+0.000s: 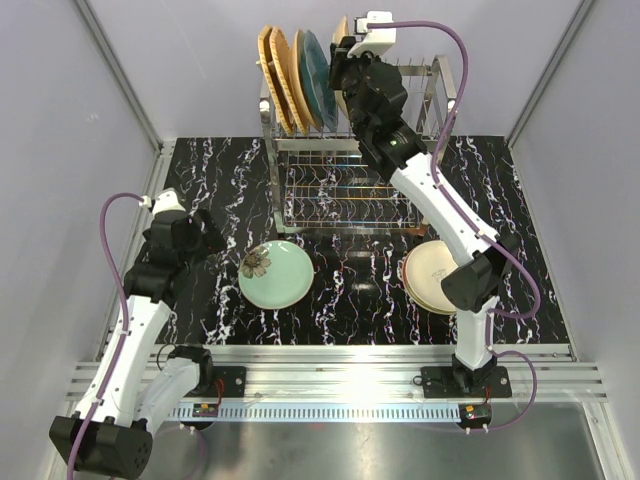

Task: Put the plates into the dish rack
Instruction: Insert the plate into the dish rack

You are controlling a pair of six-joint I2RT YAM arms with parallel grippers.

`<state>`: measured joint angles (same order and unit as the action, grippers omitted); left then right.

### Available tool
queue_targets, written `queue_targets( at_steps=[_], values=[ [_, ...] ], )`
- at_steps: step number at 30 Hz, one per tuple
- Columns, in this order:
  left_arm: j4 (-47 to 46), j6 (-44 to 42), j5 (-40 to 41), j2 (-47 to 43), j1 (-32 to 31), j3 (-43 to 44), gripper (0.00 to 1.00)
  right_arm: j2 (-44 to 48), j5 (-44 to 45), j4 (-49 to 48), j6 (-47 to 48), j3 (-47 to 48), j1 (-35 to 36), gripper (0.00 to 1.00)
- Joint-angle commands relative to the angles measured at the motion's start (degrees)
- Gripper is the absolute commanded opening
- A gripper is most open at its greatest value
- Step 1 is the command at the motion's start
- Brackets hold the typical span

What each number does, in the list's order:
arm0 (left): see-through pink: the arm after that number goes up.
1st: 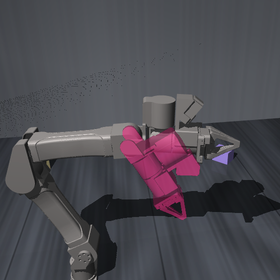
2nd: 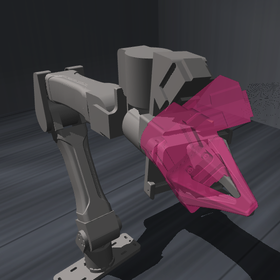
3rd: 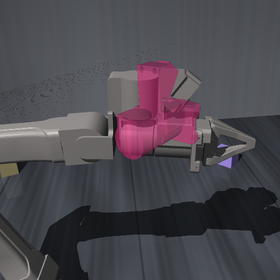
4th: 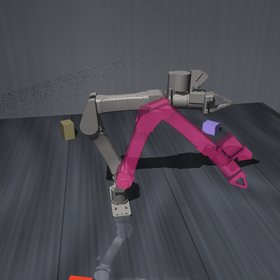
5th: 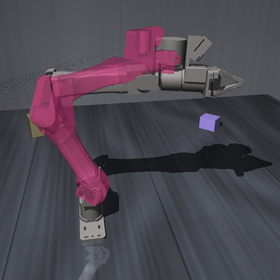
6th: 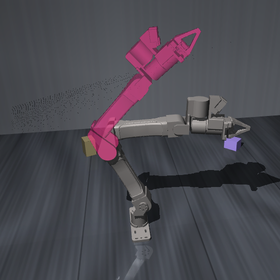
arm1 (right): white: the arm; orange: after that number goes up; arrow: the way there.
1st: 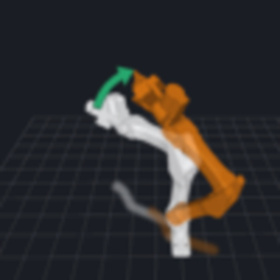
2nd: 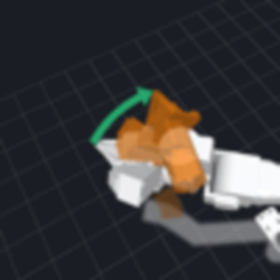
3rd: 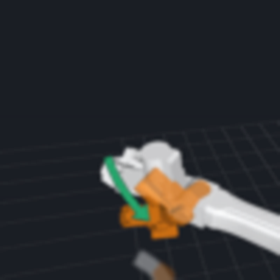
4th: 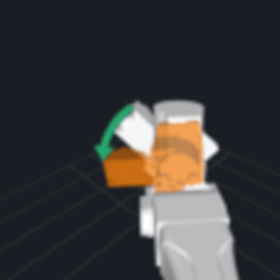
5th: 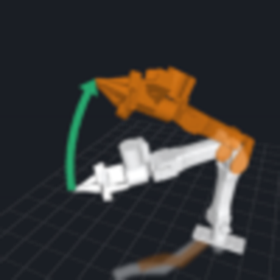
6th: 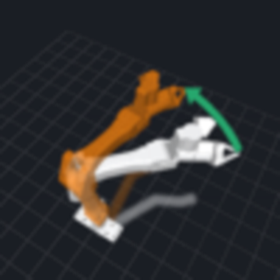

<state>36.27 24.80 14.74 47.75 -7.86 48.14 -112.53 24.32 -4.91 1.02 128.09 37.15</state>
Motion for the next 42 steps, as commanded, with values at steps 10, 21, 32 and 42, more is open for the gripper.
queue_targets(
  at_steps=[10, 21, 32, 42],
  values=[
    [-3.4, -0.89, -1.38, 0.07, 0.3, 0.29, 0.99, 1.52, -1.82, -12.23, -4.36, -0.65, -0.23, 0.0],
    [-3.58, -0.8, -2.26, 0.51, 0.3, 0.29, 0.99, 2.49, -3.14, -12.23, -4.88, 1.11, -0.23, 0.0],
    [-3.66, -0.71, -2.52, 0.59, 0.3, 0.29, 0.99, 5.3, -4.1, -13.38, -5.06, -0.22, -0.14, 0.0],
    [-3.67, -0.8, -2.61, 0.59, 0.3, 0.11, 0.99, 5.4, -5.07, -13.11, -5.06, 0.75, -0.14, 0.0]
  ],
)
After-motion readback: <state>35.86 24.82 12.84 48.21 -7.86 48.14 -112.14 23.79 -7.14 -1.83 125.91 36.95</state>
